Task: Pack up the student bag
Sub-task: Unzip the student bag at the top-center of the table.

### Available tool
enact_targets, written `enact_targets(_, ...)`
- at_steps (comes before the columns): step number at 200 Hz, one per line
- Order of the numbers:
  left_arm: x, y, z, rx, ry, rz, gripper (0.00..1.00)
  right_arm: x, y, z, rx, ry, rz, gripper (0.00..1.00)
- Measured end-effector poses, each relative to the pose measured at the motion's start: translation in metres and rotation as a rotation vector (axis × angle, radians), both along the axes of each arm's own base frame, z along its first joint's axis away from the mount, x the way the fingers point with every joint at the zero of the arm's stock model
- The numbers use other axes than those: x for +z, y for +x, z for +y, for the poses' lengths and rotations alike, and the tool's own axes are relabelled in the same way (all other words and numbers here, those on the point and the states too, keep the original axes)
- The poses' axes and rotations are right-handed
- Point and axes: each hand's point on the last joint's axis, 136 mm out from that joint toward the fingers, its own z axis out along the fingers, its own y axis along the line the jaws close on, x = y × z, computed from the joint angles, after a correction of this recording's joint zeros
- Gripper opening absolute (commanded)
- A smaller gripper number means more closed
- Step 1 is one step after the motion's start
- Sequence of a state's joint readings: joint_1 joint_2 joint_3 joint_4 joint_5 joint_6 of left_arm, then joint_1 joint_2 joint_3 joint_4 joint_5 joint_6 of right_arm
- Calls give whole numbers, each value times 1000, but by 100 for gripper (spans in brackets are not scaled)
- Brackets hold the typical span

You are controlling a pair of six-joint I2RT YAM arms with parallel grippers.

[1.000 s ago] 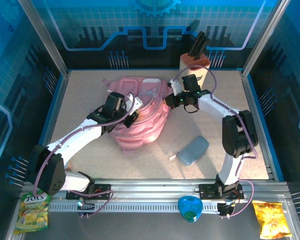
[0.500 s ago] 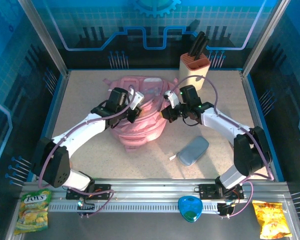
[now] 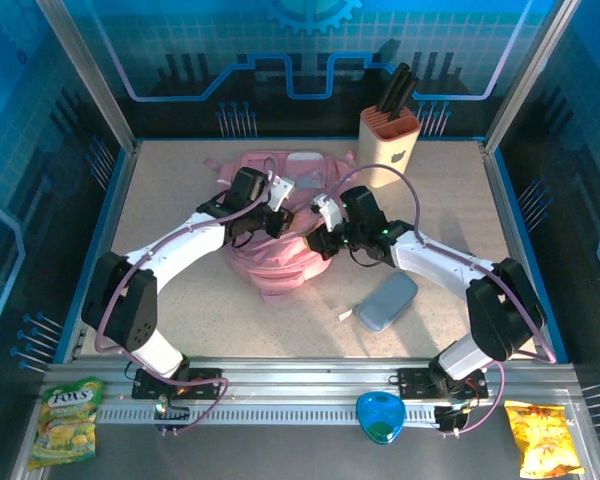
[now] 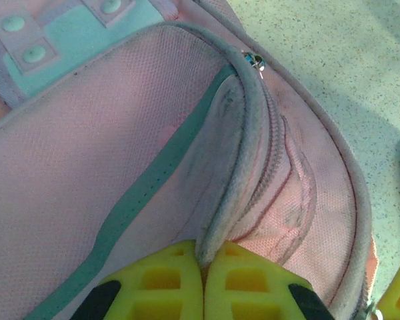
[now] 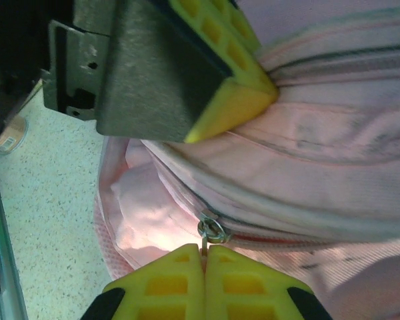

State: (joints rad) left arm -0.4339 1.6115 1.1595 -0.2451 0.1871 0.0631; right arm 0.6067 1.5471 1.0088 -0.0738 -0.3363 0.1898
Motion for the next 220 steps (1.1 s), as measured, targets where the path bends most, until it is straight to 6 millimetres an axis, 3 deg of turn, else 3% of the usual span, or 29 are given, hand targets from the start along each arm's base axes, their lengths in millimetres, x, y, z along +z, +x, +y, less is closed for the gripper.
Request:
enact_targets(83, -4, 4, -8, 17, -55, 39, 3, -13, -1, 13, -38, 4, -8, 2)
enact_targets(98, -4, 6, -9, 16, -59, 33, 3, -15, 0, 12, -49, 2, -2, 8)
enact_targets(123, -1, 9, -11, 14, -69, 13, 3, -16, 0, 3, -93, 18, 10, 28)
enact_targets(143, 2, 12, -11, 12, -80, -18, 4, -10, -6, -18, -161, 54, 44, 41)
enact_targets(164, 4, 11, -9, 12, -90, -41, 4, 7, 0, -38, -262, 124, 65, 53)
enact_targets(193, 6, 9, -8, 12, -98, -59, 5, 27, 16, -50, -406, 262, 149, 64)
enact_targets(220, 7, 10, -8, 11, -100, -62, 6, 21, 23, -47, -494, 342, 296, 65)
